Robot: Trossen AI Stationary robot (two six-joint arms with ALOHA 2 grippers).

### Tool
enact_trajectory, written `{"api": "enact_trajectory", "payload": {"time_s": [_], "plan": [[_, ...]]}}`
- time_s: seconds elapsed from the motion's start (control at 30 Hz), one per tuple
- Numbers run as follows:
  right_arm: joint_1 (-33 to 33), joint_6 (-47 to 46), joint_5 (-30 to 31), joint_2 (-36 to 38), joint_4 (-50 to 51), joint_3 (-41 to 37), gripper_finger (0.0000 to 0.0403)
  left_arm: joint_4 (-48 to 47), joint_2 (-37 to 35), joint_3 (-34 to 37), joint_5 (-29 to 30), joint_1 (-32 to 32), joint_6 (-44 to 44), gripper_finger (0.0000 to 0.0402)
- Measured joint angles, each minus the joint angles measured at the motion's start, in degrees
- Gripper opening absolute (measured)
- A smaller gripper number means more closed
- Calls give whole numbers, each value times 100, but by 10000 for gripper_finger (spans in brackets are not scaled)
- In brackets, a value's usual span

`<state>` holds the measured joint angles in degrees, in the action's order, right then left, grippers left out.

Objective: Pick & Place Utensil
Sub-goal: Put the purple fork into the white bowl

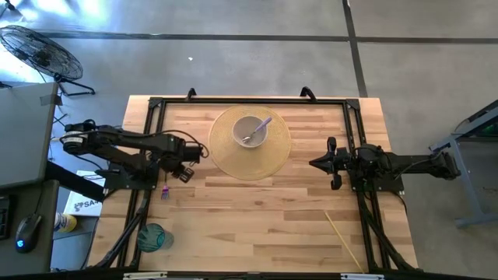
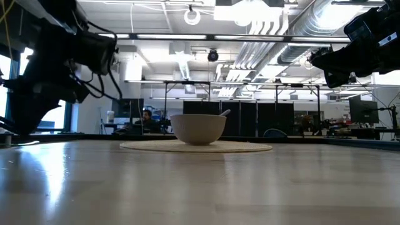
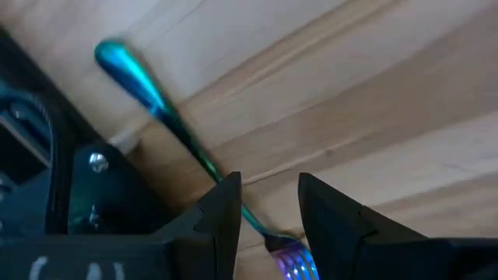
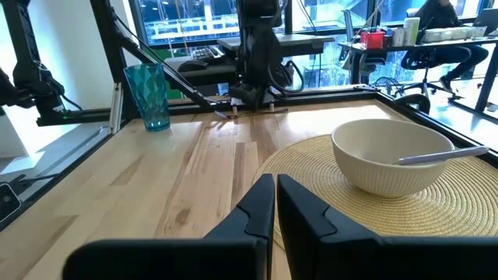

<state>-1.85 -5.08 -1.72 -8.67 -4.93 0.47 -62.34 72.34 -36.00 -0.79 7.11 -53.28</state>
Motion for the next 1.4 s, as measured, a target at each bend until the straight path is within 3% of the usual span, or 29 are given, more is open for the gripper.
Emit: {"api": "enact_trajectory", "payload": {"time_s": [0.3,0.67,1.13,1.4], "plan": [[-1,1,1,0,0,0,12,2,61,117,-317,0,-160,125],[-2,1,1,0,0,1,12,-148,96,25,-908,4,1216,125],[-2,0,0,4,0,2,12,-257,1261,-16,-1112,225,1636,124],[0,0,0,4,0,0,12,37,1421,132,-1465,232,1552,124]]}}
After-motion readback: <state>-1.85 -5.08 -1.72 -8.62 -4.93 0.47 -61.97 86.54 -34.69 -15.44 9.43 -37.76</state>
